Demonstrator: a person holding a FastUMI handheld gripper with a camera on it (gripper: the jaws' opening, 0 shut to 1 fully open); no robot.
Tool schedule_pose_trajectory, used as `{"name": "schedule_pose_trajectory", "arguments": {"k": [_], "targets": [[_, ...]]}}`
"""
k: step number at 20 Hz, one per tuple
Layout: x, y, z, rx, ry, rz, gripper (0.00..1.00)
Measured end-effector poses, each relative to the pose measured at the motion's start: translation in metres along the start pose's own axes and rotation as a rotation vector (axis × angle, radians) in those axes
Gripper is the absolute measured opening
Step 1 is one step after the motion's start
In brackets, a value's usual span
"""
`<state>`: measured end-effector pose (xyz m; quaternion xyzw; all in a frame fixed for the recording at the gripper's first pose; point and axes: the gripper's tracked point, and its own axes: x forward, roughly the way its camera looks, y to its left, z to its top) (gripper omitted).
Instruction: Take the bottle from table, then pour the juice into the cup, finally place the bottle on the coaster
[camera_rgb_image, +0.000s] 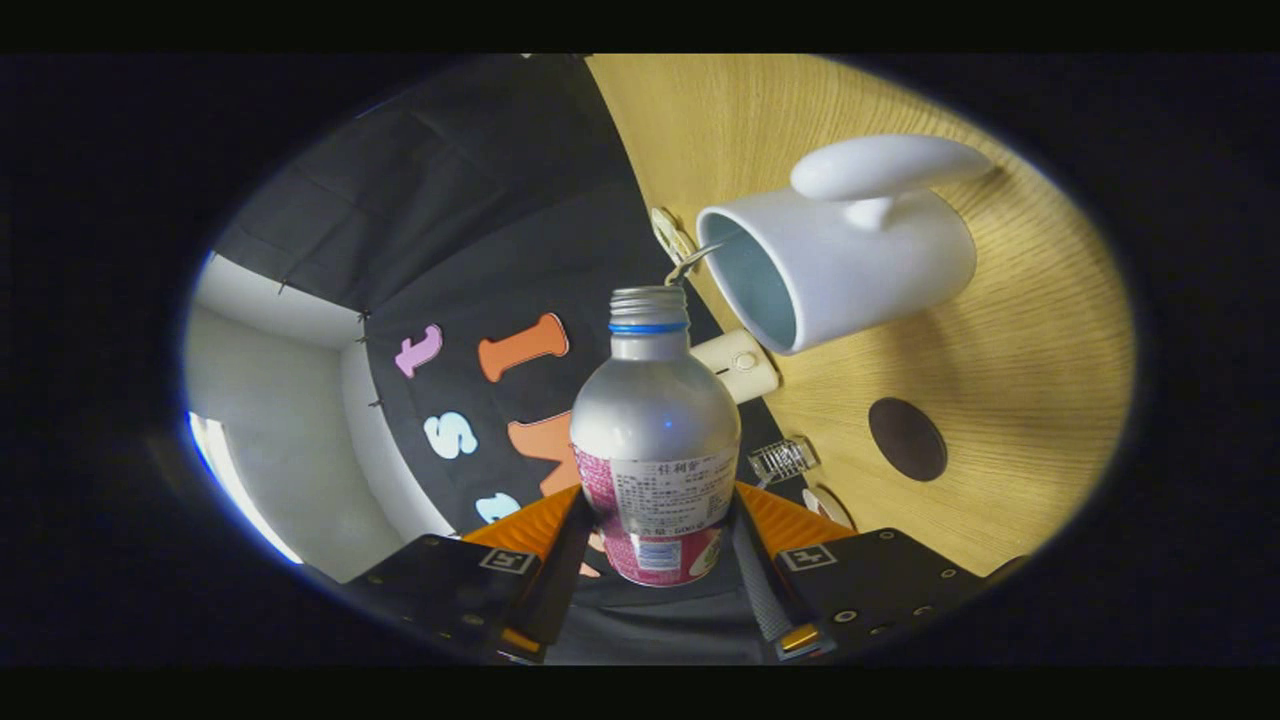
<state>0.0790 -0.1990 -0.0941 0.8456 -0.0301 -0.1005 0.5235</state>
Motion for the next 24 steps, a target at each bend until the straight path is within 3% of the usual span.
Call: {"name": "schedule_pose_trajectory", "arguments": {"k": [24], "targets": [[0.005,0.007,-0.004,0.072,0.008,0.001,0.73]]}}
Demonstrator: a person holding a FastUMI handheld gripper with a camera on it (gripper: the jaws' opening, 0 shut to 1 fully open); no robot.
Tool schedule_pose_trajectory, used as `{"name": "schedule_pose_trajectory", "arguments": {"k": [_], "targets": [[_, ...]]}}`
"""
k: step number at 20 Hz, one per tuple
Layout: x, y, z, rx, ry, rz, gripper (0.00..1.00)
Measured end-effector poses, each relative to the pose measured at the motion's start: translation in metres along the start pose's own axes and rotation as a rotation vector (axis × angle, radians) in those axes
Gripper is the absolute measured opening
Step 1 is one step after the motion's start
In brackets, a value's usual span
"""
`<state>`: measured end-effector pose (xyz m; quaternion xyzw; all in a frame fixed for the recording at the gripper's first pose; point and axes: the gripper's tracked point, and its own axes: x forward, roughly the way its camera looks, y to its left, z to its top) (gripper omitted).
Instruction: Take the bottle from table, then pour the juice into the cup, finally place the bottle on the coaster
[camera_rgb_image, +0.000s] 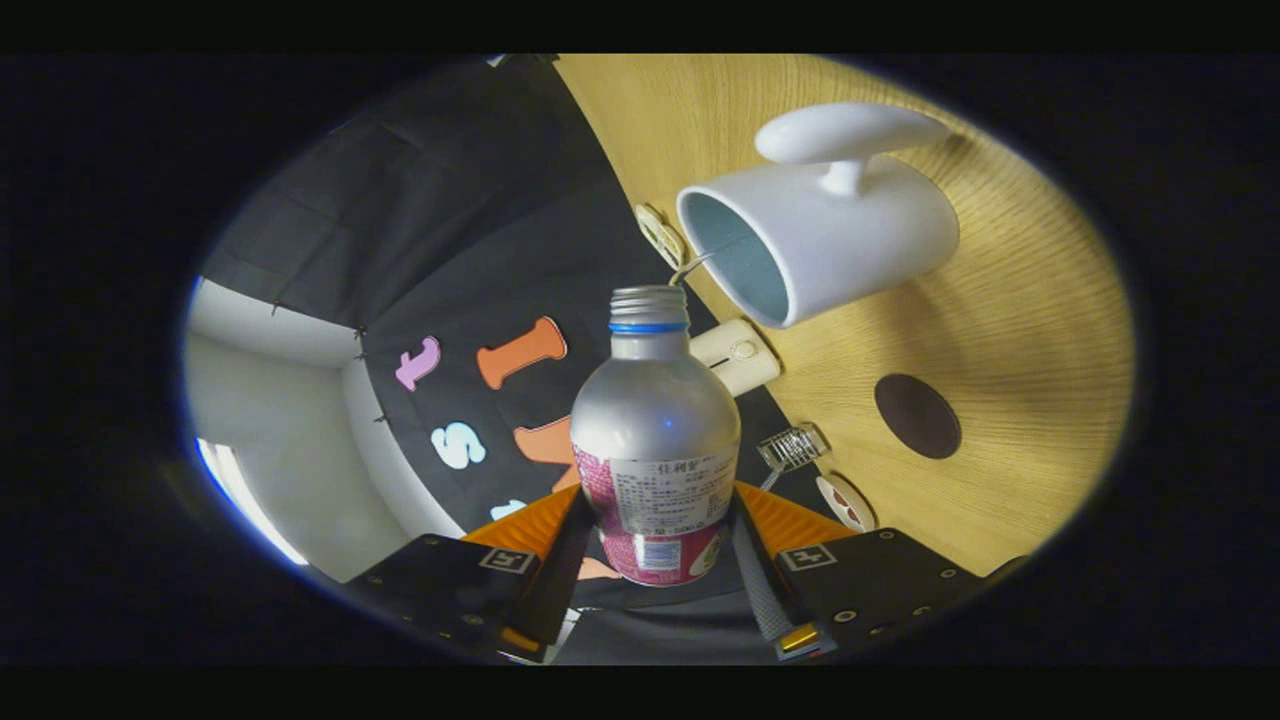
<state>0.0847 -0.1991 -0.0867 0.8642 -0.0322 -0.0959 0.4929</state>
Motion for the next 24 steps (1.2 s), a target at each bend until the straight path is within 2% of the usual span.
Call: {"name": "schedule_pose_trajectory", "arguments": {"k": [20,24], "targets": [[0.0,0.005,0.016,0.076,-0.043,-0.01,0.74],[0.002,0.014,0.017,0.107,-0.04,0.012,0.74]]}}
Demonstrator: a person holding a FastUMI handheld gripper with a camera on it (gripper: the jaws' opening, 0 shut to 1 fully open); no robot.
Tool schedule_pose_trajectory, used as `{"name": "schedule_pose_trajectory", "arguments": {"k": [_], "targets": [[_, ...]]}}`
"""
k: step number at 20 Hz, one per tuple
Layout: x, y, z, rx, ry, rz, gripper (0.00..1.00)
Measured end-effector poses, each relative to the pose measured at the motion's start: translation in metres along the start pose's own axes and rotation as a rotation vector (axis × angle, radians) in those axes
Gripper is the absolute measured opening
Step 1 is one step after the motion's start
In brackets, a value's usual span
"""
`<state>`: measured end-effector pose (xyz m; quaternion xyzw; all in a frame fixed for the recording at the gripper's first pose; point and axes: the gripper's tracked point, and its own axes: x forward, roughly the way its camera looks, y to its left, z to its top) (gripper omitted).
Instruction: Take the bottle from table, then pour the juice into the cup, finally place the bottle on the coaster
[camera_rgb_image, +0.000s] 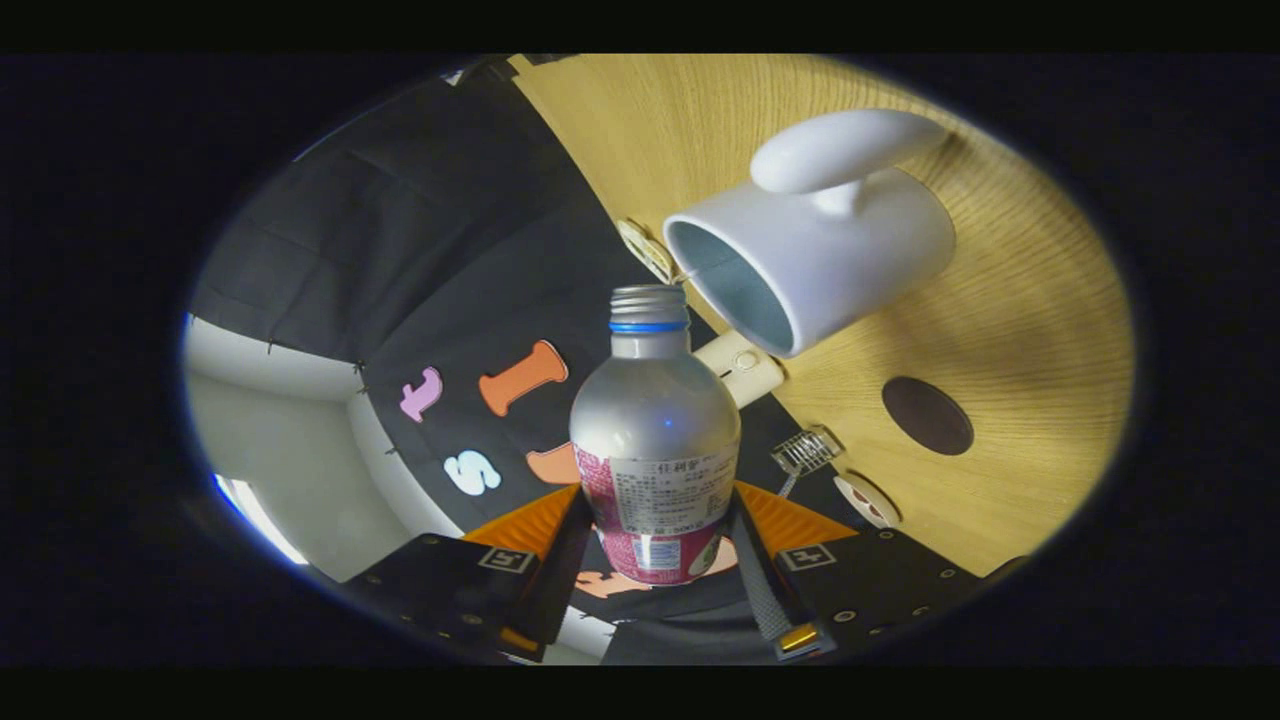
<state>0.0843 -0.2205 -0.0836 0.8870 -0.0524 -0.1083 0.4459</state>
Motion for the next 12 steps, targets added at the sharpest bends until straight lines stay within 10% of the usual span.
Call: {"name": "schedule_pose_trajectory", "arguments": {"k": [12], "targets": [[-0.001,0.017,-0.014,0.107,-0.001,0.043,0.74]]}}
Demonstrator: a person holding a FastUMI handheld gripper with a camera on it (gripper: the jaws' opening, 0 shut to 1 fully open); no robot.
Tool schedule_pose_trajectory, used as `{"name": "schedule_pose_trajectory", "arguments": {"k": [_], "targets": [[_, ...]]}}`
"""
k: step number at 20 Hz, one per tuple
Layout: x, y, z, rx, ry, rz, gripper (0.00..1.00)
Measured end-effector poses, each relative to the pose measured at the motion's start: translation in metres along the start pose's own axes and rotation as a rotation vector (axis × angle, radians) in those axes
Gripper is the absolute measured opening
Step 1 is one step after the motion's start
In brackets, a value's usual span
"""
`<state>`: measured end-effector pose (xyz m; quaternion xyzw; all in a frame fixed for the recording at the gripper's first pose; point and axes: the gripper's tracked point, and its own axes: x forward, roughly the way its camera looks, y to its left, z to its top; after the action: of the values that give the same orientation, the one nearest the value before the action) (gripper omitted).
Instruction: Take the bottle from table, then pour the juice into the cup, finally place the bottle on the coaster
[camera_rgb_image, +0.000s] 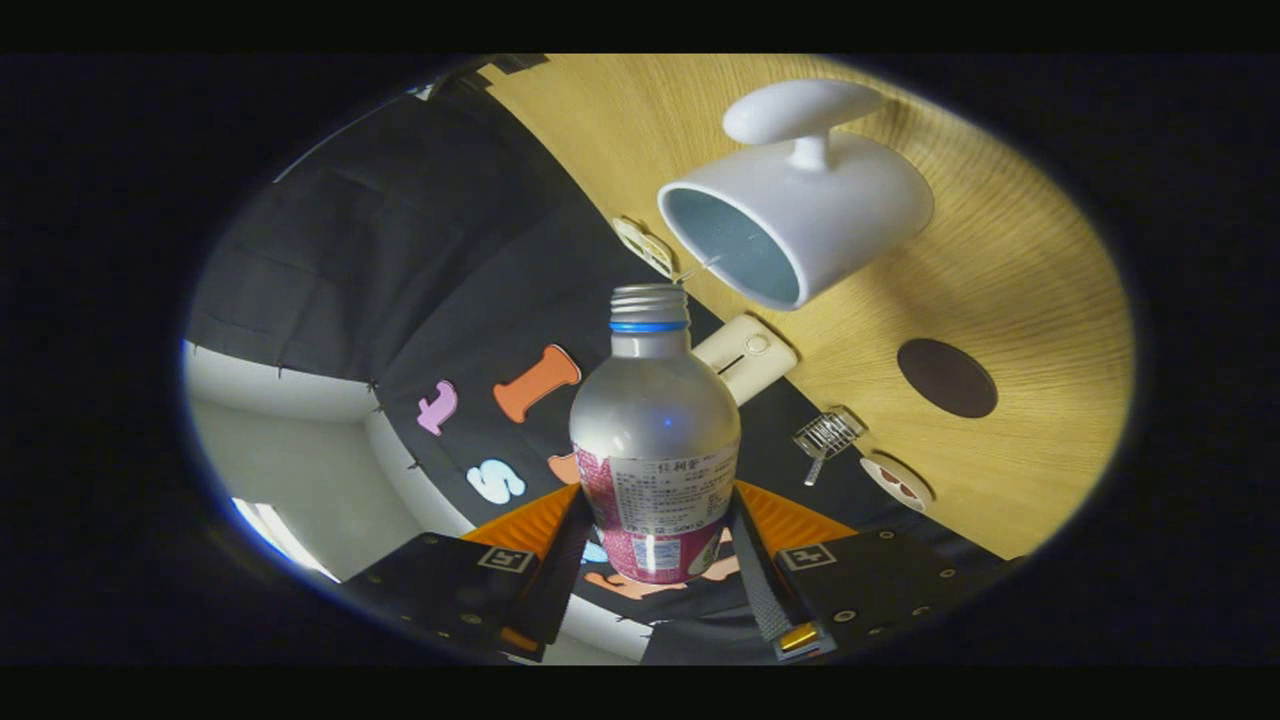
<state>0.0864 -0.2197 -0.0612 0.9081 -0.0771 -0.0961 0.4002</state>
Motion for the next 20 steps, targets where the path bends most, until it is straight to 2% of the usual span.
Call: {"name": "schedule_pose_trajectory", "arguments": {"k": [11,20], "targets": [[-0.008,0.022,-0.037,0.087,0.019,0.044,0.74],[-0.005,0.028,-0.031,0.103,0.005,0.054,0.74]]}}
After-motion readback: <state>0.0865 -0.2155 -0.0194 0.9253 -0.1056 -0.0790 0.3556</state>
